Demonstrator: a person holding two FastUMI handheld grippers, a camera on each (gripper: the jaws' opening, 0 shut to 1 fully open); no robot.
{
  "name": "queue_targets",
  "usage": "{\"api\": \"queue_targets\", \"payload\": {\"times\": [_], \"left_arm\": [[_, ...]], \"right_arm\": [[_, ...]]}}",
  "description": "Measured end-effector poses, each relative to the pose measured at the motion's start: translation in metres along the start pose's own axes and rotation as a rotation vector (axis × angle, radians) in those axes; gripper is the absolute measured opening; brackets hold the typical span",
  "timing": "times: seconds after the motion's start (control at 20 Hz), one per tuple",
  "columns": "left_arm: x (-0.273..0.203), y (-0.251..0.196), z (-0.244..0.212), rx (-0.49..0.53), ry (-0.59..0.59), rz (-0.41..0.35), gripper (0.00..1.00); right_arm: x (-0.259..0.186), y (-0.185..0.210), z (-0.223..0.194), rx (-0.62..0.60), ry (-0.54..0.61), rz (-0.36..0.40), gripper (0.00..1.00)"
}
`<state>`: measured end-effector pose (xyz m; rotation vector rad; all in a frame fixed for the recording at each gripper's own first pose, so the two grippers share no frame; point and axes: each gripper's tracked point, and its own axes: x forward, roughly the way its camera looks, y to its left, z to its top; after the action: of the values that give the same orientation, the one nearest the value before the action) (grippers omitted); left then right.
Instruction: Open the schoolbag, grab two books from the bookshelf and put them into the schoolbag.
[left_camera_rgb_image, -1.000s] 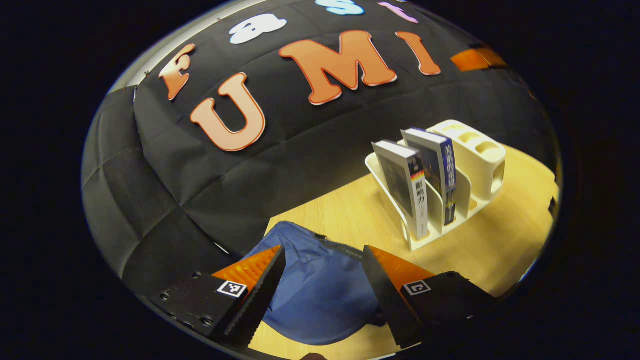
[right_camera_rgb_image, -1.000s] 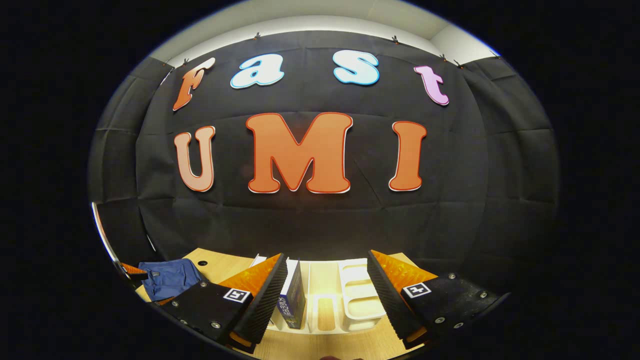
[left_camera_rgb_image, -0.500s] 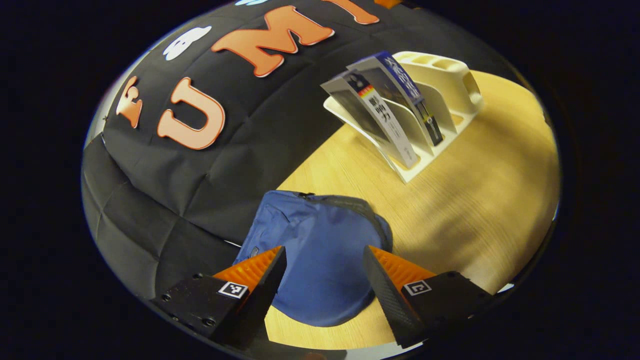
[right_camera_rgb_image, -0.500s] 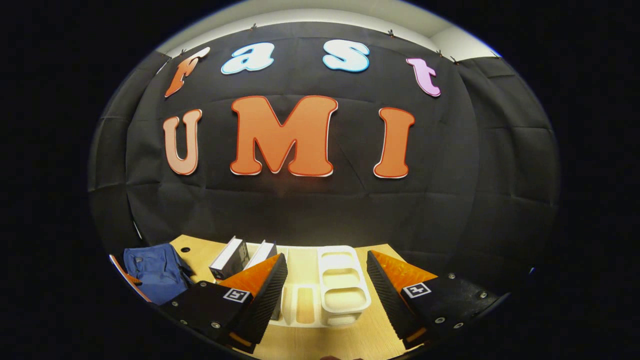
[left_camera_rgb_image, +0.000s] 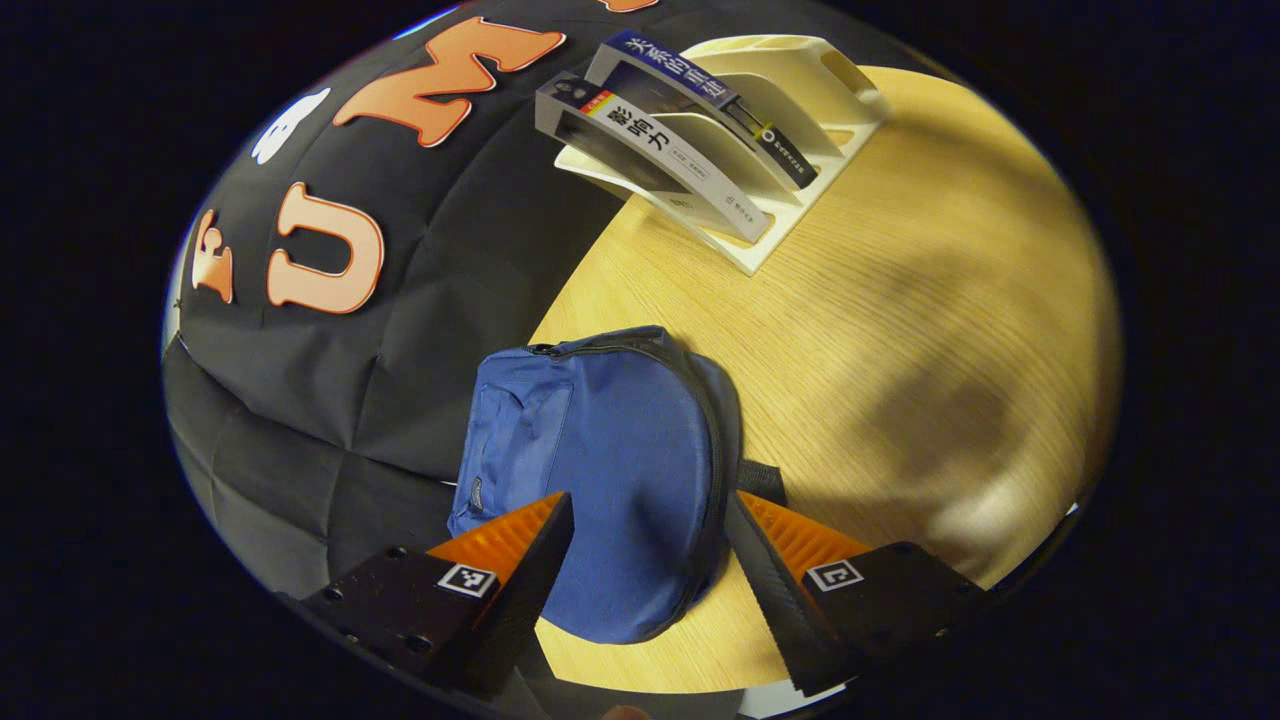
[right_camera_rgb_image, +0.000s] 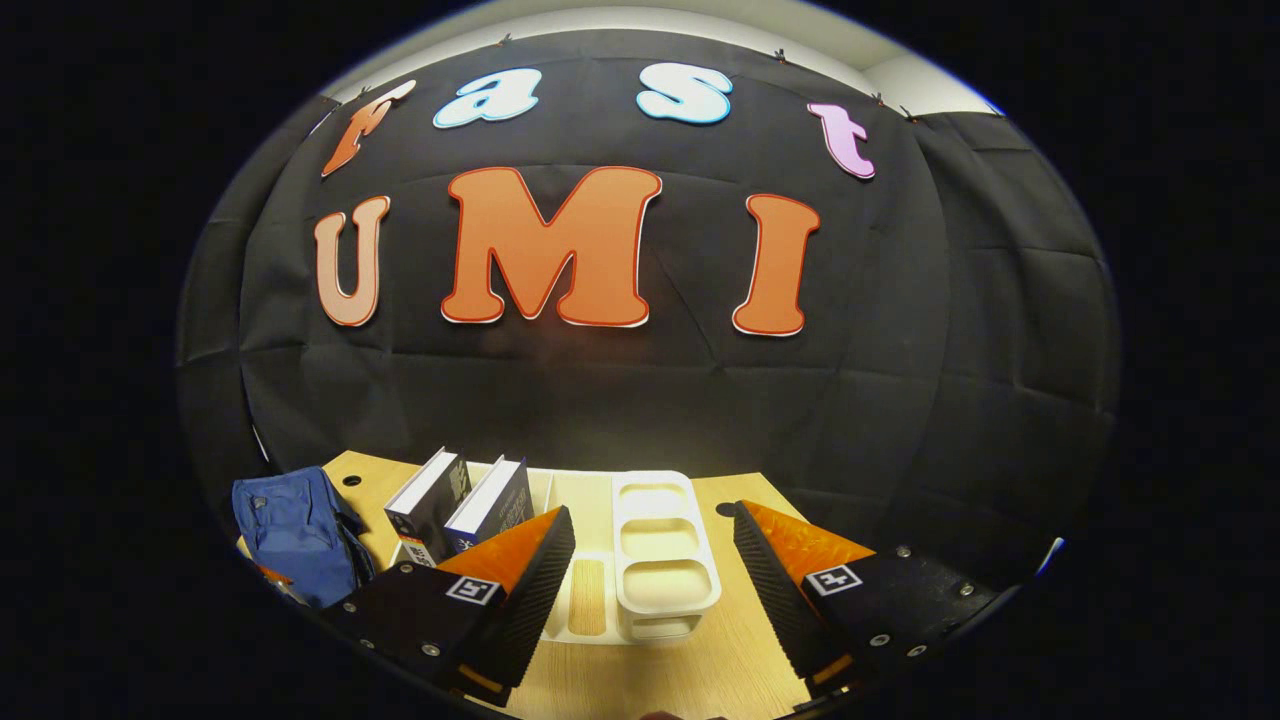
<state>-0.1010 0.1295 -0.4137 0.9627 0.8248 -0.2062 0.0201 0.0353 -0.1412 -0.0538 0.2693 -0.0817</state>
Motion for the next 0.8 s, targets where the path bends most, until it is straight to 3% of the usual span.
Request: {"api": "queue_targets", "payload": {"times": [0.15,0.4,0.7,0.8], "left_arm": [[0.016,0.012,-0.016,-0.024,0.051,0.073,0.96],[0.011,0.033,-0.007,-0.034,0.008,0.146,0.95],[0.034,0.02,-0.02,-0.012,0.05,0.136,0.95],[0.035,0.012,-0.019,-0.022,0.046,0.12,0.91]], "right_arm": [[0.0,0.0,-0.002,0.001,0.003,-0.002,0.95],[-0.001,0.001,-0.001,0.003,0.001,-0.005,0.95],[-0.006,0.01,0.004,-0.007,-0.014,0.013,0.95],[-0.009,0.011,0.006,-0.017,-0.022,0.012,0.95]]}}
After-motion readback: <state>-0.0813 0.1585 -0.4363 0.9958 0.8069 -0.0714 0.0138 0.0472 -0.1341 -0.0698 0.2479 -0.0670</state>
